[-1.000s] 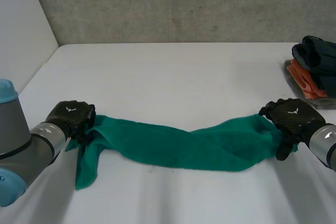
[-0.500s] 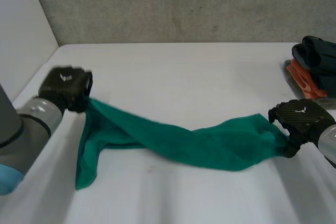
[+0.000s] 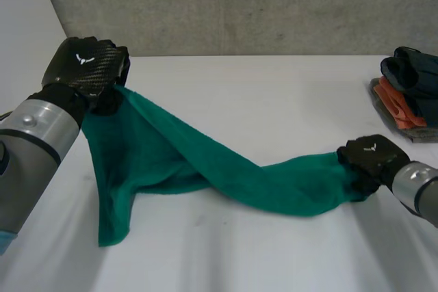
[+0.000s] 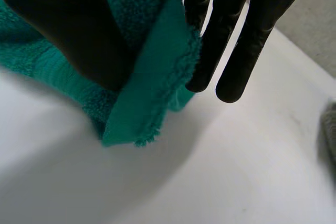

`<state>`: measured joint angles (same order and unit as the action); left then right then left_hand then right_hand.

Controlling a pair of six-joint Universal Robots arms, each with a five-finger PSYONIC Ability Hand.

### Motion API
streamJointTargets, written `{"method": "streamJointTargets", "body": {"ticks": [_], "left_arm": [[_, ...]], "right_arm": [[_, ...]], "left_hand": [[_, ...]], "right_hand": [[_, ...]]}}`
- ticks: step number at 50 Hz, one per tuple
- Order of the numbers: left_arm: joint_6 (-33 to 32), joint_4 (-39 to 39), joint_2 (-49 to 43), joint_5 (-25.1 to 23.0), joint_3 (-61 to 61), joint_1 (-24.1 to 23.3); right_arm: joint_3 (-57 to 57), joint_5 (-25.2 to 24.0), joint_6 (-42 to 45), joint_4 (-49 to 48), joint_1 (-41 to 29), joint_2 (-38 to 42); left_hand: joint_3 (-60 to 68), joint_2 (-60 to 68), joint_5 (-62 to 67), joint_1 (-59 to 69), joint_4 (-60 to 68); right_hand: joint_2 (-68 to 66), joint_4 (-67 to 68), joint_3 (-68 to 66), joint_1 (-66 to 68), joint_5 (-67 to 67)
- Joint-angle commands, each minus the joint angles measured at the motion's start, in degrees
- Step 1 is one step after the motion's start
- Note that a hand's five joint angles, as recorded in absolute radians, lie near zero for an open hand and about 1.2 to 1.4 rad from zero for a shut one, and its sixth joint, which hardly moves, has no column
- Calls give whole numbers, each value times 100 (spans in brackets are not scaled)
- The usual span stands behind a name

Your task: Fold the laundry.

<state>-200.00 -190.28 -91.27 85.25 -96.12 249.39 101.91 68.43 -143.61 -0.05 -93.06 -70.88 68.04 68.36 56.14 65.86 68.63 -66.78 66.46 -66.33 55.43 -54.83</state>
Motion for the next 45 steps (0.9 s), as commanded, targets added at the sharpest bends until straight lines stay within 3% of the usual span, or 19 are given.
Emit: {"method": "streamJointTargets", "body": {"ticks": [1, 7, 12, 18, 24, 28, 32, 37, 45], "left_arm": [[-39, -631, -908, 175, 1022, 48], [-13, -1465, -1393, 1044, 2910, -4], [-4, -2047, -1332, 1196, 3231, -31], [-13, -2259, -1157, 1161, 2531, -145], [-22, -2233, -867, 1099, 1273, -154], [-22, -2233, -787, 1046, 289, -154], [-39, -2241, -787, 1038, -407, -180], [-4, -2241, -770, 1064, -618, -198], [-22, -2241, -936, 1064, -636, -241]], "right_arm": [[-1425, 372, -569, -669, -467, 162], [-2665, 653, -1799, -2170, -661, 136], [-3098, 935, -2382, -2799, -635, 118], [-3204, 918, -2409, -1869, -626, 39], [-3195, 356, -2128, -279, -626, 127], [-3186, 13, -1391, 891, -609, 425], [-3265, 257, -302, 1840, -626, 821], [-3590, 785, -176, 1921, -679, 988], [-3845, 996, -255, 1421, -670, 1936]], "left_hand": [[1196, 1164, 1386, 1414, 1137], [1196, 1164, 1386, 1414, 1137], [1196, 1164, 1386, 1414, 1137], [1196, 1164, 1386, 1414, 1137], [1196, 1164, 1386, 1414, 1137], [1196, 1164, 1386, 1414, 1137], [1196, 1164, 1386, 1414, 1137], [1196, 1164, 1386, 1414, 1137], [1196, 1164, 1386, 1414, 1137]], "right_hand": [[-1322, 1354, -1367, 2457, -1517], [-1322, 1354, -1367, 2457, -1517], [-1322, 1354, -1367, 2457, -1517], [-1322, 1354, -1367, 2457, -1517], [-1322, 1354, -1367, 2457, -1517], [-1322, 1354, -1367, 2457, -1517], [-1322, 1354, -1367, 2457, -1517], [-1322, 1354, -1367, 2457, -1517], [-1322, 1354, -1367, 2457, -1517]]}}
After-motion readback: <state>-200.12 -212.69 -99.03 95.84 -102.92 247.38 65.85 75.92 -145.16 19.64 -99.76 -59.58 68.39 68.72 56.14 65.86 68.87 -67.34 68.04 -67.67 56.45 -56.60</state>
